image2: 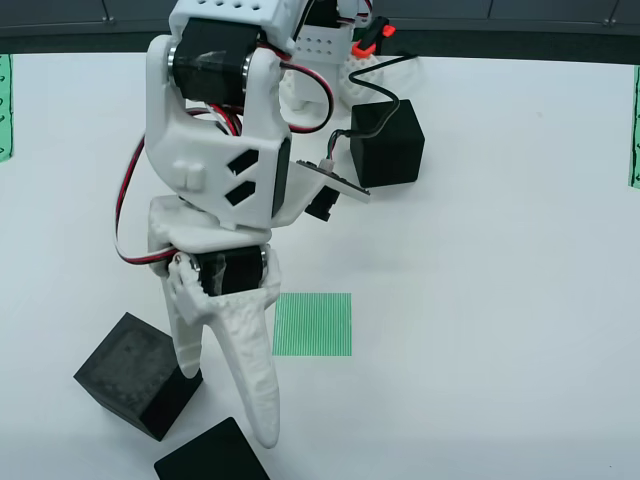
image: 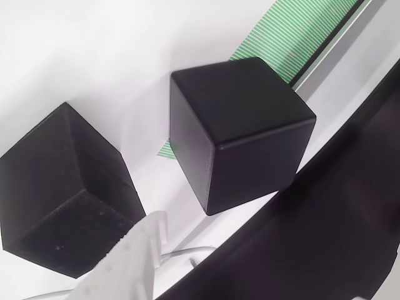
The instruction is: Stack 3 Blocks on the chosen place.
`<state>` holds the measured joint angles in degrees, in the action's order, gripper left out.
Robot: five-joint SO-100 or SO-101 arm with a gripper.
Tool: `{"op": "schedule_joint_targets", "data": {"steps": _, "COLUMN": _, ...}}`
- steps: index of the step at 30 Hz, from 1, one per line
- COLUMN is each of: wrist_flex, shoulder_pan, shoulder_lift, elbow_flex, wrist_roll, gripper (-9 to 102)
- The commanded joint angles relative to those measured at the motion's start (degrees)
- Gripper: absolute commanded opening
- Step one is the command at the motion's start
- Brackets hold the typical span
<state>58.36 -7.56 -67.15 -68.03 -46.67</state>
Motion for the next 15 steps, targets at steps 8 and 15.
{"op": "schedule_joint_targets", "data": {"steps": 8, "wrist_flex": 4.0, "shoulder_pan": 0.0, "shoulder_lift": 9.1, "elbow_flex": 14.5, "wrist_roll": -1.9, "gripper": 45}}
{"op": "schedule_joint_targets", "data": {"steps": 15, "wrist_flex": 6.2, "shoulder_pan": 0.3, "shoulder_lift": 12.9, "elbow_flex": 19.2, "wrist_roll": -1.8, "gripper": 43}}
